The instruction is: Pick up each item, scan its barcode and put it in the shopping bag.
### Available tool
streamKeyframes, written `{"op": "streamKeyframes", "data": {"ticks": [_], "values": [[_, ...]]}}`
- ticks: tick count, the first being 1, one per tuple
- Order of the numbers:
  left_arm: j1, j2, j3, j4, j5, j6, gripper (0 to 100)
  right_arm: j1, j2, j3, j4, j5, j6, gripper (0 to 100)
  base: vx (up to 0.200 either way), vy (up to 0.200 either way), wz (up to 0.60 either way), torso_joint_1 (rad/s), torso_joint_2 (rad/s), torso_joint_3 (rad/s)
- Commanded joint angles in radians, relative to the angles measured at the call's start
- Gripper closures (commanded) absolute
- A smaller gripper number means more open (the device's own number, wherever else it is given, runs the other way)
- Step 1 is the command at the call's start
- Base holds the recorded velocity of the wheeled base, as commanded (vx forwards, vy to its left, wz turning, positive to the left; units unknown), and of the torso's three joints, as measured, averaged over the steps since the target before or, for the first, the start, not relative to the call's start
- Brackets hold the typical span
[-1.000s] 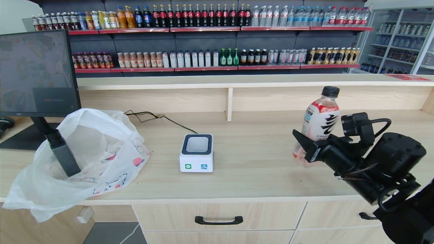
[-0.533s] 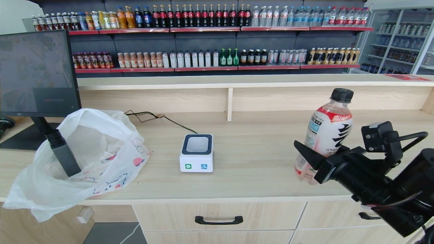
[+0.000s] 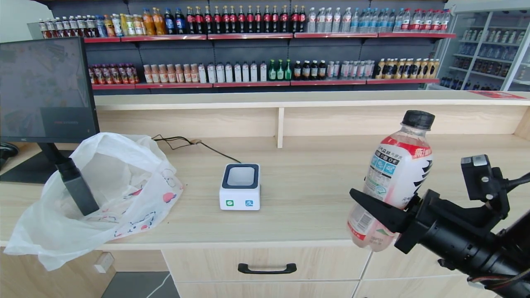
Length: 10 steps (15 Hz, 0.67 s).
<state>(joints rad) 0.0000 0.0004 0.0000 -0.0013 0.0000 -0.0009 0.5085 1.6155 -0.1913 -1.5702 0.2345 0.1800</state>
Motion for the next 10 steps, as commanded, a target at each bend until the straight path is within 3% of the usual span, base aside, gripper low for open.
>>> {"op": "streamKeyframes", "data": {"ticks": [1,5,10], "values": [[0.0,0.0,0.0,0.0,0.0,-0.001,0,0.004,0.041,-0.019,-0.001,0.005,0.007,100,0.0,0.0,0.0,0.0,0.0,0.0],[0.0,0.0,0.0,0.0,0.0,-0.001,0,0.148,0.044,-0.054,-0.001,0.008,0.207,100,0.0,0.0,0.0,0.0,0.0,0.0],[0.0,0.0,0.0,0.0,0.0,-0.001,0,0.196,0.041,-0.272,-0.001,0.057,0.447,100,0.0,0.0,0.0,0.0,0.0,0.0]]}}
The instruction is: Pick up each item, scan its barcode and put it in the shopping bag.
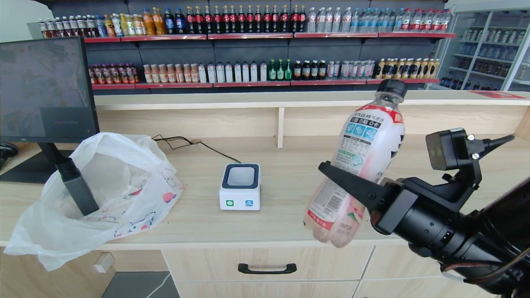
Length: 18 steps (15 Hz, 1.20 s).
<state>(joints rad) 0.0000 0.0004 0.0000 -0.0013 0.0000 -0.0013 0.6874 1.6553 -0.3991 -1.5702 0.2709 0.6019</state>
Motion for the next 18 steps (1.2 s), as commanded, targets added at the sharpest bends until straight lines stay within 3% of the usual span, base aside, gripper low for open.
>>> {"op": "streamKeyframes", "data": {"ticks": [1,4,18], "values": [[0.0,0.0,0.0,0.0,0.0,0.0,0,0.017,0.0,-0.086,-0.001,0.08,0.044,100,0.0,0.0,0.0,0.0,0.0,0.0],[0.0,0.0,0.0,0.0,0.0,0.0,0,0.02,-0.025,-0.104,-0.001,0.202,0.056,100,0.0,0.0,0.0,0.0,0.0,0.0],[0.0,0.0,0.0,0.0,0.0,0.0,0,0.034,-0.164,-0.086,-0.001,0.205,0.153,100,0.0,0.0,0.0,0.0,0.0,0.0]]}}
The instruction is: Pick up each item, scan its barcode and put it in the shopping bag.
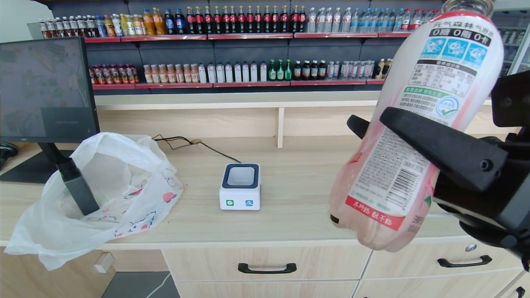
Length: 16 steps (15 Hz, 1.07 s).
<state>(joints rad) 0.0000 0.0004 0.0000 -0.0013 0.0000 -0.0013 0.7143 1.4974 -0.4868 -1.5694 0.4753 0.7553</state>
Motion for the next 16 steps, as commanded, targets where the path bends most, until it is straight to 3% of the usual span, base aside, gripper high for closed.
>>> {"op": "streamKeyframes", "data": {"ticks": [1,16], "values": [[0.0,0.0,0.0,0.0,0.0,0.0,0,0.011,-0.006,0.004,-0.001,0.0,-0.001,100,0.0,0.0,0.0,0.0,0.0,0.0],[0.0,0.0,0.0,0.0,0.0,0.0,0,0.033,0.032,0.034,-0.001,0.0,-0.128,100,0.0,0.0,0.0,0.0,0.0,0.0]]}}
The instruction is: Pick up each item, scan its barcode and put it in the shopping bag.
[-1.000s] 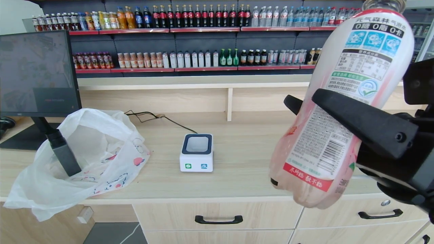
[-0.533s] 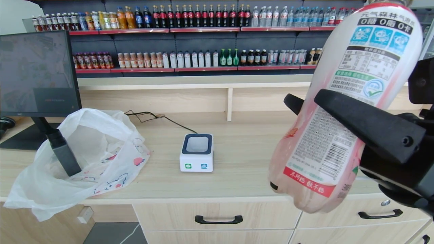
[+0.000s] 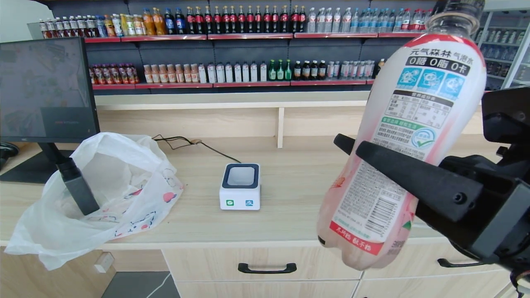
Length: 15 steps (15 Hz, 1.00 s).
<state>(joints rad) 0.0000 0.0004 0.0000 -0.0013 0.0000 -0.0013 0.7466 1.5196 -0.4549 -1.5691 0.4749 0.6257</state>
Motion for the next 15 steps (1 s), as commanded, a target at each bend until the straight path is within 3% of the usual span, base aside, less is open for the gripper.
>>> {"op": "streamKeyframes", "data": {"ticks": [1,8,11,14,15], "values": [[0.0,0.0,0.0,0.0,0.0,0.0,0,0.0,0.011,0.005,-0.002,0.001,-0.034,100,0.0,0.0,0.0,0.0,0.0,0.0],[0.0,0.0,0.0,0.0,0.0,0.0,0,-0.038,0.085,0.085,-0.002,-0.048,-0.396,100,0.0,0.0,0.0,0.0,0.0,0.0],[0.0,0.0,0.0,0.0,0.0,0.001,0,-0.035,0.1,0.097,-0.002,-0.277,-0.511,100,0.0,0.0,0.0,0.0,0.0,0.0],[0.0,0.0,0.0,0.0,0.0,0.001,0,-0.035,0.094,0.099,-0.002,-0.401,-0.609,100,0.0,0.0,0.0,0.0,0.0,0.0],[0.0,0.0,0.0,0.001,0.0,0.001,0,-0.036,0.097,0.093,-0.002,-0.515,-0.647,100,0.0,0.0,0.0,0.0,0.0,0.0]]}}
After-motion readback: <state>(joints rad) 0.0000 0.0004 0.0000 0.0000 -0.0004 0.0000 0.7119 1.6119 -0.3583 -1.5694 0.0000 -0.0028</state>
